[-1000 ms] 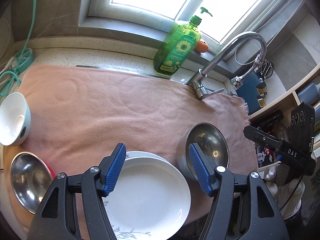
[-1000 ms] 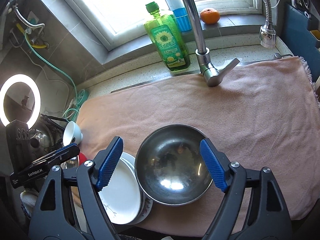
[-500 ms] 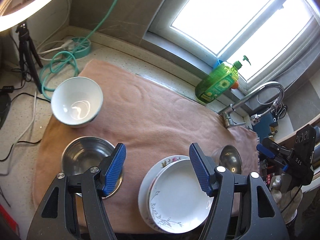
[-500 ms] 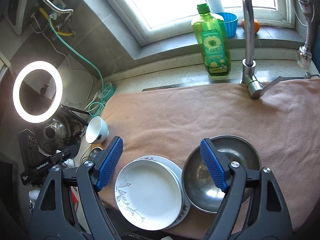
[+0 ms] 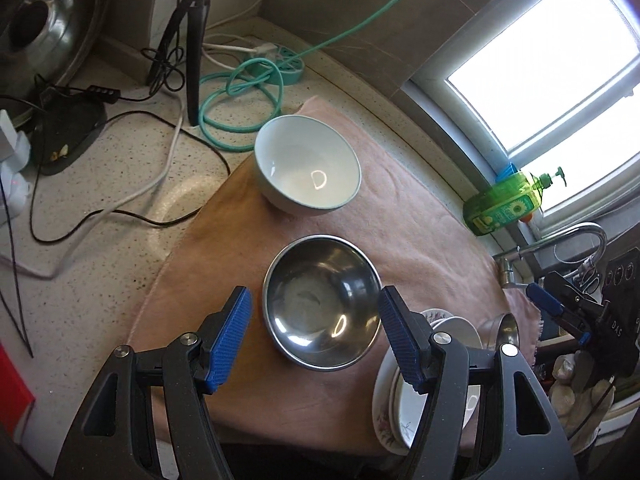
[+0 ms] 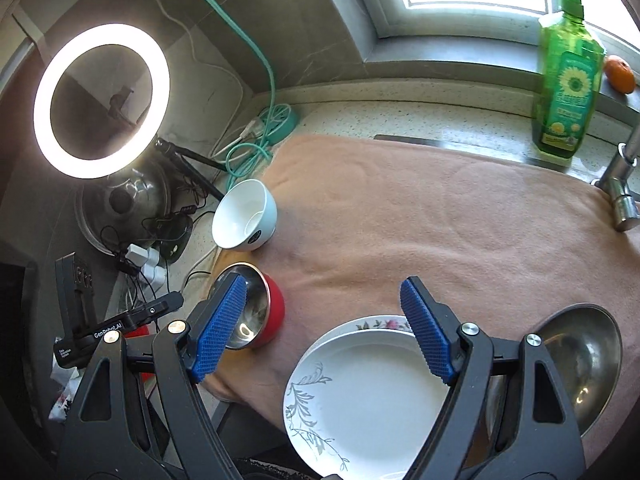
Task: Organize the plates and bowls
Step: 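Move the right gripper to the red-backed steel bowl, then close the right gripper on the red-backed steel bowl rim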
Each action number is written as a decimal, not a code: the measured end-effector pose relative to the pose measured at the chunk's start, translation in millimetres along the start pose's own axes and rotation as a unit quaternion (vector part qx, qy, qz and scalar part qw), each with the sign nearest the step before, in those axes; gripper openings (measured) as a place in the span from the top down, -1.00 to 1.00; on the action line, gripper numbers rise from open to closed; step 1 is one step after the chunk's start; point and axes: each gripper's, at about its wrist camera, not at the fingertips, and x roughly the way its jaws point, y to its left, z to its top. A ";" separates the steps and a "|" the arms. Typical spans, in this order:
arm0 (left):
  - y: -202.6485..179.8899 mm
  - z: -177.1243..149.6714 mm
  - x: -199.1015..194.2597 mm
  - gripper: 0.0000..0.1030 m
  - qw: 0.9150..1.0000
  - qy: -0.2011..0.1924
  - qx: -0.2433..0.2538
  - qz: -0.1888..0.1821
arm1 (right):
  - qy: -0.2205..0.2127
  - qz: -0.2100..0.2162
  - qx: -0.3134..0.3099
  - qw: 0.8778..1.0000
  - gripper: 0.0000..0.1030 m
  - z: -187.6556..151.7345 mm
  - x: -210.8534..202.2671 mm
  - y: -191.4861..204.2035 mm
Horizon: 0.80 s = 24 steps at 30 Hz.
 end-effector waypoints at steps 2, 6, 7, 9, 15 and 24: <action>7.5 -2.4 3.3 -0.27 1.000 0.004 -0.007 0.004 | 0.017 0.007 -0.007 1.000 -0.59 0.7 17.5 8.3; 19.5 -7.6 11.1 -0.27 1.000 0.012 -0.012 0.012 | 0.047 0.021 -0.014 0.999 -0.59 -2.5 47.0 21.3; 21.0 -8.5 12.7 -0.27 1.000 0.015 -0.013 0.010 | 0.054 0.022 -0.017 0.998 -0.59 -3.7 53.5 24.4; 23.4 -10.0 16.1 -0.24 1.000 0.019 -0.013 0.010 | 0.067 0.025 -0.019 0.997 -0.57 -6.8 65.7 29.0; 31.0 -12.8 25.4 -0.11 0.999 0.032 -0.013 0.007 | 0.101 0.021 -0.027 0.994 -0.19 -13.0 95.0 37.6; 34.5 -12.2 31.4 0.41 0.999 0.042 -0.010 -0.002 | 0.131 0.015 -0.026 0.991 0.15 -18.3 120.8 38.1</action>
